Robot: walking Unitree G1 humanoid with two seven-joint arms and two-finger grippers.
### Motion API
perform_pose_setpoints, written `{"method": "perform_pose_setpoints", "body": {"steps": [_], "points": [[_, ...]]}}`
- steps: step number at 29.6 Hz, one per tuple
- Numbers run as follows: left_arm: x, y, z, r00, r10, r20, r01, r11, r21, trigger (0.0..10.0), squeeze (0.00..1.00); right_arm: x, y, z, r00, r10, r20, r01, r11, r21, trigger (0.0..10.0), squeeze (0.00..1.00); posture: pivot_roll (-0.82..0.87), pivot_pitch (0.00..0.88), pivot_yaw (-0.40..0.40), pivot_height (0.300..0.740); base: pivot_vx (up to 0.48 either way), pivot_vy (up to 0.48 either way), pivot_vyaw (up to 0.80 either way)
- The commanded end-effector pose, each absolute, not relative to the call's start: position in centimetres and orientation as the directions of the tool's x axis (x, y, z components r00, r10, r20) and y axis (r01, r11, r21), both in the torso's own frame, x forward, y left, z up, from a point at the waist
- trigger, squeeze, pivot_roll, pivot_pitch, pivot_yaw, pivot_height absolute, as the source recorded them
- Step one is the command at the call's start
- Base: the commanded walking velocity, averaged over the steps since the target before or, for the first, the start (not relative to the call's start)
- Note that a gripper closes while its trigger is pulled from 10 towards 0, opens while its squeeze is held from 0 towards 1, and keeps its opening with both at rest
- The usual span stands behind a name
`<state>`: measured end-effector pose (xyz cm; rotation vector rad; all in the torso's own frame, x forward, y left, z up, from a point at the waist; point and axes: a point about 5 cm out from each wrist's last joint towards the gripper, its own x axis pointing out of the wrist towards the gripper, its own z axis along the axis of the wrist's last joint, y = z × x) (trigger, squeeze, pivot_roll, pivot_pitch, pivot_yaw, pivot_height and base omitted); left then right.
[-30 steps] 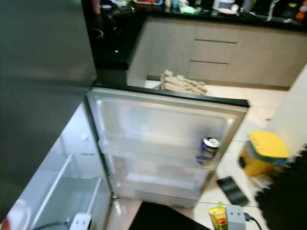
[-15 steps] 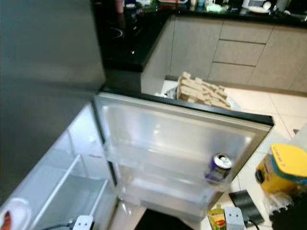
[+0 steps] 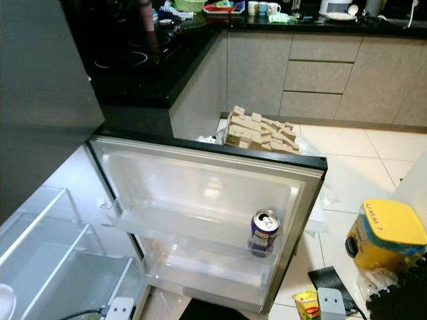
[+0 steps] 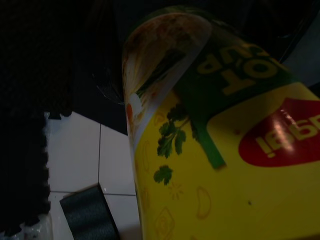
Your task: Restocking fridge
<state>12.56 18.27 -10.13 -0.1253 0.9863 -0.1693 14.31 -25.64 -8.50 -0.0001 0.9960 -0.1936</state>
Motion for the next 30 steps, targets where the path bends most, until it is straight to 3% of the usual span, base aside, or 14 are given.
{"method": "perform_pose_setpoints", "body": {"steps": [1, 7, 16, 23, 30], "points": [[12.6, 18.7, -10.1, 0.539, -0.186, -0.822, 0.080, 0.982, -0.170, 10.0, 0.00, 14.1, -25.6, -8.6, 0.519, -0.164, -0.839, 0.176, 0.981, -0.083, 10.0, 0.00, -0.07, 0.000, -0.012, 0.740, 0.000, 0.000, 0.00], [12.5, 18.7, -10.1, 0.538, -0.187, -0.822, 0.076, 0.982, -0.173, 10.0, 0.00, 13.9, -25.5, -8.7, 0.515, -0.159, -0.842, 0.177, 0.981, -0.077, 10.0, 0.00, -0.07, 0.000, -0.011, 0.740, 0.000, 0.000, 0.00], [12.7, 19.0, -10.0, 0.552, -0.164, -0.818, 0.057, 0.986, -0.160, 10.0, 0.00, 13.6, -25.6, -8.8, 0.504, -0.161, -0.848, 0.179, 0.981, -0.080, 10.0, 0.00, -0.07, 0.000, -0.010, 0.740, 0.000, 0.000, -0.76], [13.5, 20.2, -9.6, 0.596, -0.090, -0.798, 0.004, 0.994, -0.108, 10.0, 0.00, 13.8, -26.3, -8.5, 0.522, -0.179, -0.834, 0.183, 0.979, -0.095, 10.0, 0.00, -0.07, 0.000, -0.016, 0.740, 0.000, 0.000, 0.00], [15.6, 21.9, -8.2, 0.697, -0.022, -0.717, -0.035, 0.997, -0.064, 10.0, 0.00, 15.5, -29.8, -6.1, 0.653, -0.217, -0.725, 0.224, 0.971, -0.089, 10.0, 0.00, -0.07, 0.000, -0.019, 0.740, 0.000, 0.000, 0.00]]}}
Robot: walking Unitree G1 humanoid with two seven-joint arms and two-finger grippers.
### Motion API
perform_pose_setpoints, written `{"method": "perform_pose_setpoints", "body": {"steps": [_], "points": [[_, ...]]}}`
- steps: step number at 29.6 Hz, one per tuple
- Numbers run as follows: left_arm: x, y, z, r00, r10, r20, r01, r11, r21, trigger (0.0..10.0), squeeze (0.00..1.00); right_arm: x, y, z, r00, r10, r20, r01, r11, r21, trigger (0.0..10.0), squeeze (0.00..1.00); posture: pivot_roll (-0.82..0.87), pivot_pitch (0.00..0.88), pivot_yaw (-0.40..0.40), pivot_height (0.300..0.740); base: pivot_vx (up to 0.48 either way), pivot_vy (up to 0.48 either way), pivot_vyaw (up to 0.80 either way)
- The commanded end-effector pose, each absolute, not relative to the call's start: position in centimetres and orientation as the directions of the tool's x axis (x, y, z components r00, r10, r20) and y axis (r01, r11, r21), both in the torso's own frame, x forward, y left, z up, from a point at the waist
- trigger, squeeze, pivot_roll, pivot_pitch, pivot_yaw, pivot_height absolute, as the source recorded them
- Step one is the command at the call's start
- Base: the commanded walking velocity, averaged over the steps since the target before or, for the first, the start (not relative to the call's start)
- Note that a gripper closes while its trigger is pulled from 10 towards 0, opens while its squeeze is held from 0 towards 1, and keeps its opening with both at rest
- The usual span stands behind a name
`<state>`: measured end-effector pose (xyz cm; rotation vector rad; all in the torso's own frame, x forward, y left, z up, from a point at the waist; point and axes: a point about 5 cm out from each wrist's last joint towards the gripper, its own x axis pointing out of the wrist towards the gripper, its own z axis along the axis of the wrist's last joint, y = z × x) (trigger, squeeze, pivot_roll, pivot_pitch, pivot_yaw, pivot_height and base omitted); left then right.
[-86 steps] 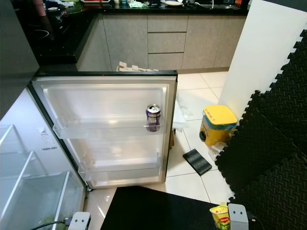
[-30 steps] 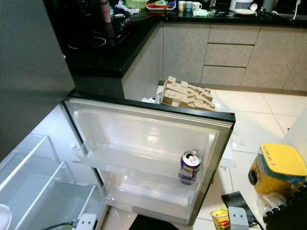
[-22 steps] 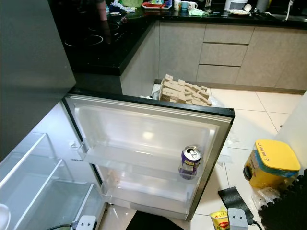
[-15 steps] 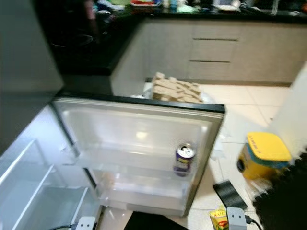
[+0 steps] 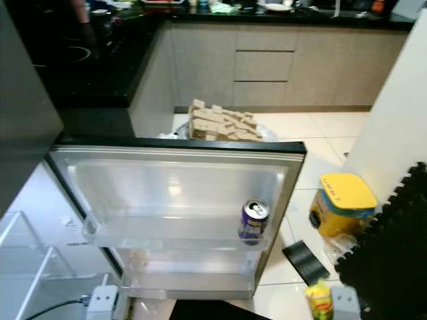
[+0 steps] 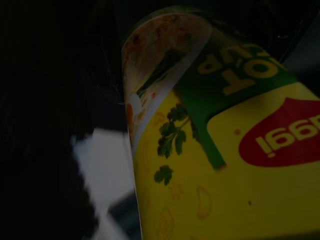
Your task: Restocking fridge
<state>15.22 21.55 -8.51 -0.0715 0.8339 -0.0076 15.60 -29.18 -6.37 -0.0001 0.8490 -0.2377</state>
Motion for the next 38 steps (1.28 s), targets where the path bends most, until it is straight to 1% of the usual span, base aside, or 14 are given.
{"method": "perform_pose_setpoints", "body": {"steps": [1, 3, 7, 8, 9, 11, 13, 15, 19, 24, 25, 28, 30, 38], "points": [[15.6, 21.9, -8.2, 0.697, -0.022, -0.717, -0.035, 0.997, -0.064, 10.0, 0.00, 15.5, -29.8, -6.1, 0.653, -0.217, -0.725, 0.224, 0.971, -0.089, 10.0, 0.00, -0.07, 0.000, -0.019, 0.740, 0.000, 0.000, 0.00], [16.9, 23.0, -7.0, 0.771, -0.021, -0.637, -0.058, 0.993, -0.103, 10.0, 0.00, 15.9, -31.4, -4.8, 0.710, -0.213, -0.672, 0.230, 0.971, -0.065, 10.0, 0.00, -0.08, 0.000, -0.020, 0.740, 0.000, 0.000, 0.00], [17.4, 23.4, -6.5, 0.801, -0.050, -0.596, -0.045, 0.989, -0.143, 10.0, 0.00, 15.9, -32.1, -4.4, 0.725, -0.211, -0.656, 0.230, 0.972, -0.058, 10.0, 0.00, -0.08, 0.000, -0.020, 0.740, 0.000, 0.000, 0.00], [17.6, 23.5, -6.1, 0.819, -0.116, -0.562, 0.009, 0.982, -0.189, 10.0, 0.00, 16.0, -32.7, -3.9, 0.745, -0.199, -0.637, 0.223, 0.974, -0.043, 10.0, 0.00, -0.08, 0.000, -0.022, 0.740, 0.000, 0.000, 0.00], [17.6, 23.5, -6.1, 0.819, -0.116, -0.562, 0.009, 0.982, -0.189, 10.0, 0.00, 16.0, -32.7, -3.9, 0.745, -0.199, -0.637, 0.223, 0.974, -0.043, 10.0, 0.00, -0.08, 0.000, -0.022, 0.740, 0.000, 0.000, 0.00], [17.8, 23.7, -5.4, 0.834, -0.242, -0.497, 0.120, 0.957, -0.265, 10.0, 0.00, 16.2, -33.5, -3.0, 0.780, -0.162, -0.604, 0.200, 0.980, -0.004, 10.0, 0.00, -0.08, 0.000, -0.021, 0.740, 0.000, 0.000, 0.00], [17.8, 24.2, -4.6, 0.832, -0.343, -0.436, 0.226, 0.927, -0.299, 10.0, 0.00, 16.2, -34.1, -2.3, 0.811, -0.080, -0.580, 0.132, 0.990, 0.049, 10.0, 0.00, -0.08, 0.000, -0.021, 0.740, 0.000, 0.000, 0.00], [17.8, 24.4, -4.3, 0.828, -0.379, -0.414, 0.262, 0.913, -0.313, 10.0, 0.00, 16.2, -34.3, -2.0, 0.821, -0.043, -0.569, 0.102, 0.992, 0.072, 10.0, 0.00, -0.08, 0.000, -0.020, 0.740, 0.000, 0.000, 0.00], [17.6, 25.1, -3.2, 0.748, -0.556, -0.362, 0.440, 0.824, -0.357, 10.0, 0.00, 16.4, -35.2, 0.0, 0.856, 0.160, -0.492, -0.077, 0.980, 0.185, 10.0, 0.00, -0.08, 0.000, -0.016, 0.740, 0.000, 0.000, 0.00], [17.5, 25.2, -2.8, 0.690, -0.631, -0.354, 0.516, 0.772, -0.371, 10.0, 0.00, 16.8, -35.2, 1.1, 0.842, 0.303, -0.447, -0.214, 0.947, 0.238, 10.0, 0.00, -0.08, 0.000, -0.016, 0.740, 0.000, 0.000, 0.00], [17.5, 25.2, -2.5, 0.647, -0.679, -0.346, 0.562, 0.732, -0.385, 10.0, 0.00, 17.0, -35.1, 1.8, 0.811, 0.398, -0.430, -0.310, 0.914, 0.261, 10.0, 0.00, -0.08, 0.000, -0.017, 0.740, 0.000, 0.000, 0.00], [17.5, 25.0, -2.5, 0.621, -0.703, -0.346, 0.587, 0.710, -0.390, 10.0, 0.00, 17.2, -35.0, 2.2, 0.788, 0.439, -0.431, -0.358, 0.897, 0.259, 10.0, 0.00, -0.08, 0.000, -0.019, 0.740, 0.000, 0.000, 0.00], [17.7, 24.5, -2.4, 0.584, -0.735, -0.345, 0.623, 0.678, -0.390, 10.0, 0.00, 17.6, -34.9, 3.3, 0.734, 0.535, -0.418, -0.459, 0.845, 0.274, 10.0, 0.00, -0.08, 0.000, -0.016, 0.740, 0.000, 0.000, 0.00], [17.6, 23.9, -2.4, 0.539, -0.779, -0.320, 0.657, 0.627, -0.419, 10.0, 0.00, 18.8, -35.0, 6.2, 0.666, 0.651, -0.364, -0.601, 0.757, 0.256, 10.0, 0.00, -0.08, 0.000, -0.013, 0.740, 0.000, 0.000, 0.00]]}}
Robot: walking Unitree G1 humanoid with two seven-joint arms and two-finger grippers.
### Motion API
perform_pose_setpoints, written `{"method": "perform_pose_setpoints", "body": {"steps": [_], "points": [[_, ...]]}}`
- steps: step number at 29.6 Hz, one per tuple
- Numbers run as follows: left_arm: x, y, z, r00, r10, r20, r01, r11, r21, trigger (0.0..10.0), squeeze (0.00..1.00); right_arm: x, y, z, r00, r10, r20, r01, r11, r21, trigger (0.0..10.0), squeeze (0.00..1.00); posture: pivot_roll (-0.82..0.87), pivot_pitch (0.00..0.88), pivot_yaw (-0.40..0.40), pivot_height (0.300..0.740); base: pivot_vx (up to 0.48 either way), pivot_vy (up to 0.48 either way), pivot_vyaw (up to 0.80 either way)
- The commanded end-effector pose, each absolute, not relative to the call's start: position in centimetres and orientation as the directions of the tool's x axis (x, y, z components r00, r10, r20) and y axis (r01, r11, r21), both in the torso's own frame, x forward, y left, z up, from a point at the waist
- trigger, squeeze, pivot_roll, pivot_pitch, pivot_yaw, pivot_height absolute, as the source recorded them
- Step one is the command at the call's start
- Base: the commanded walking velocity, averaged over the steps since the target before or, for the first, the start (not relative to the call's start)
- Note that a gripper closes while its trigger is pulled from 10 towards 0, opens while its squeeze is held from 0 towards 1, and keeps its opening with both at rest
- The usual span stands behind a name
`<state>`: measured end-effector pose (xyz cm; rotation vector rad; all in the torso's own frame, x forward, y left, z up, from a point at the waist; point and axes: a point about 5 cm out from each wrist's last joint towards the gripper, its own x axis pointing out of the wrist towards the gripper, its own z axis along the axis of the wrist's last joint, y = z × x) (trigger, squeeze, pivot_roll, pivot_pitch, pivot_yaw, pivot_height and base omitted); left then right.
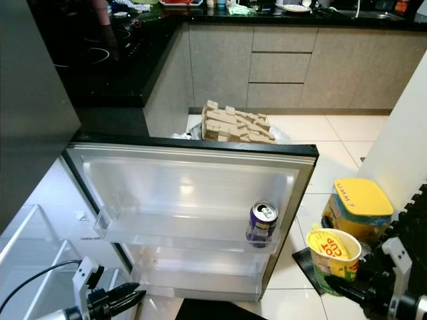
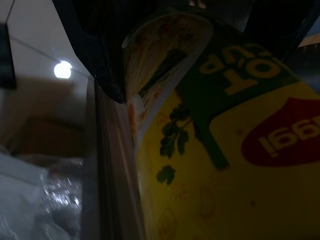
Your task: Restocking fridge
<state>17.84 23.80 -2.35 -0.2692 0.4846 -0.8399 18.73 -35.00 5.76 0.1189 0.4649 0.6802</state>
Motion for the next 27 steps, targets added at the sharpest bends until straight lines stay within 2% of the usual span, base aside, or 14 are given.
{"method": "perform_pose_setpoints", "body": {"steps": [1, 9, 12, 14, 25, 27], "points": [[17.6, 23.7, -2.4, 0.532, -0.787, -0.314, 0.663, 0.617, -0.423, 10.0, 0.00, 19.4, -34.8, 7.2, 0.655, 0.675, -0.340, -0.632, 0.736, 0.243, 10.0, 0.00, -0.08, 0.000, -0.015, 0.740, 0.000, 0.000, 0.00], [17.6, 23.5, -2.3, 0.513, -0.803, -0.302, 0.678, 0.595, -0.432, 10.0, 0.00, 20.7, -33.8, 9.4, 0.618, 0.739, -0.269, -0.711, 0.671, 0.210, 10.0, 0.00, -0.08, 0.000, -0.014, 0.740, 0.000, 0.000, 0.00], [17.7, 23.3, -2.2, 0.503, -0.814, -0.292, 0.692, 0.581, -0.428, 10.0, 0.00, 22.2, -31.8, 11.8, 0.563, 0.806, -0.180, -0.792, 0.589, 0.158, 10.0, 0.00, -0.08, 0.000, -0.011, 0.740, 0.000, 0.000, 0.00], [17.8, 23.3, -2.1, 0.500, -0.815, -0.291, 0.698, 0.579, -0.421, 10.0, 0.00, 22.5, -31.3, 12.3, 0.546, 0.822, -0.160, -0.811, 0.567, 0.147, 10.0, 0.00, -0.08, 0.000, -0.011, 0.740, 0.000, 0.000, 0.00], [19.3, 23.6, -0.4, 0.524, -0.824, -0.215, 0.742, 0.565, -0.360, 10.0, 0.00, 23.8, -28.0, 13.7, 0.427, 0.897, -0.119, -0.889, 0.440, 0.124, 10.0, 0.00, -0.08, 0.000, -0.023, 0.740, 0.000, 0.000, 0.00], [19.7, 23.9, 0.2, 0.549, -0.812, -0.197, 0.741, 0.582, -0.334, 10.0, 0.00, 24.0, -27.3, 13.8, 0.418, 0.902, -0.105, -0.894, 0.429, 0.127, 10.0, 0.00, -0.08, 0.000, -0.025, 0.740, 0.000, 0.000, 0.00]]}}
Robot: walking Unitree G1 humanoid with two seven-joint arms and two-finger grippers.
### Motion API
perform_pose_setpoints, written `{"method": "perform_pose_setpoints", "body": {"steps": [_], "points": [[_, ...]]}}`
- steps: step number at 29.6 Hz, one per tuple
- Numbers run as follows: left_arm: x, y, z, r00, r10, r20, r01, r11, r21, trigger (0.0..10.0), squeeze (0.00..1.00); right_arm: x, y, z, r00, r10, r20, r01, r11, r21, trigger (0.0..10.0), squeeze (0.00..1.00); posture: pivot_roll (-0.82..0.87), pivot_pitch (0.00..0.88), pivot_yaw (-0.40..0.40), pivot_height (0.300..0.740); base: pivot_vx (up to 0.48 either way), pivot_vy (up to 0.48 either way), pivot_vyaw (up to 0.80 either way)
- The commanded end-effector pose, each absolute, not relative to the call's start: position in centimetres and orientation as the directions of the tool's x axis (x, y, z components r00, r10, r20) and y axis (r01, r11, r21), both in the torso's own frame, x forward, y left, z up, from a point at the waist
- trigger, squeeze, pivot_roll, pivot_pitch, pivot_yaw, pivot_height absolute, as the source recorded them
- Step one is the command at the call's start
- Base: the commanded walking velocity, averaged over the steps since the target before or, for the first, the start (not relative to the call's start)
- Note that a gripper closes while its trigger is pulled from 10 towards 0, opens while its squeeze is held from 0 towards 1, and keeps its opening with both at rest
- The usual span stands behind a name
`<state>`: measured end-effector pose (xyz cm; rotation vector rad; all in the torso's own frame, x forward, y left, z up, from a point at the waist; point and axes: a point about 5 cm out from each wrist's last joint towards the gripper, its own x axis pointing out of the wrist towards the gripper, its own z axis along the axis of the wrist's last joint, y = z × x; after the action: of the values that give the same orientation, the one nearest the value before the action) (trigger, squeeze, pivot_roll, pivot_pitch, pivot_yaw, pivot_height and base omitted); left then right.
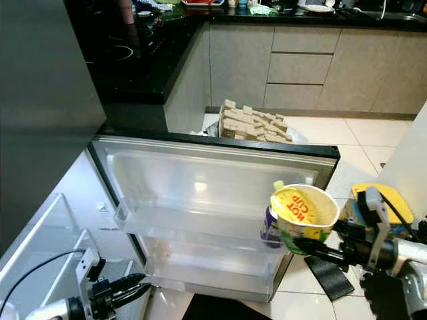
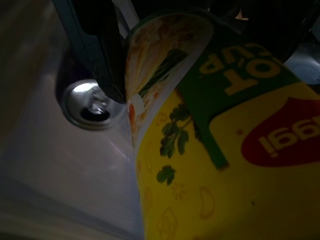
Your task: Restocking fridge
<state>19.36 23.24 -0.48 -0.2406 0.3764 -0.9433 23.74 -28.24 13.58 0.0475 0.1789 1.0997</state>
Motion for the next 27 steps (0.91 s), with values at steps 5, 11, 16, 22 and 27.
{"method": "perform_pose_setpoints", "body": {"steps": [5, 11, 16, 22, 27], "points": [[20.4, 24.0, 1.2, 0.542, -0.824, -0.166, 0.769, 0.565, -0.298, 10.0, 0.00, 25.1, -25.5, 13.8, 0.429, 0.901, -0.062, -0.894, 0.433, 0.116, 10.0, 0.00, -0.07, 0.000, -0.025, 0.740, 0.000, 0.000, 0.00], [20.5, 24.0, 1.6, 0.534, -0.831, -0.155, 0.778, 0.555, -0.295, 10.0, 0.00, 25.5, -23.8, 13.6, 0.390, 0.920, -0.046, -0.913, 0.393, 0.114, 10.0, 0.00, -0.07, 0.000, -0.026, 0.740, 0.000, 0.000, 0.00], [20.5, 24.0, 1.8, 0.526, -0.837, -0.151, 0.784, 0.546, -0.295, 10.0, 0.00, 26.4, -21.1, 13.4, 0.375, 0.927, -0.004, -0.923, 0.374, 0.088, 10.0, 0.00, -0.07, 0.000, -0.023, 0.740, 0.000, 0.000, 0.00], [20.4, 23.8, 1.9, 0.516, -0.844, -0.149, 0.789, 0.535, -0.300, 10.0, 0.00, 27.4, -18.3, 12.8, 0.386, 0.922, -0.005, -0.920, 0.386, 0.063, 10.0, 0.00, -0.07, 0.000, -0.021, 0.740, 0.000, 0.000, 0.00], [20.4, 23.8, 1.9, 0.511, -0.847, -0.148, 0.791, 0.531, -0.305, 10.0, 0.00, 28.3, -16.6, 12.1, 0.419, 0.907, -0.023, -0.906, 0.420, 0.048, 10.0, 0.00, -0.07, 0.000, -0.022, 0.740, 0.000, 0.000, 0.00]]}}
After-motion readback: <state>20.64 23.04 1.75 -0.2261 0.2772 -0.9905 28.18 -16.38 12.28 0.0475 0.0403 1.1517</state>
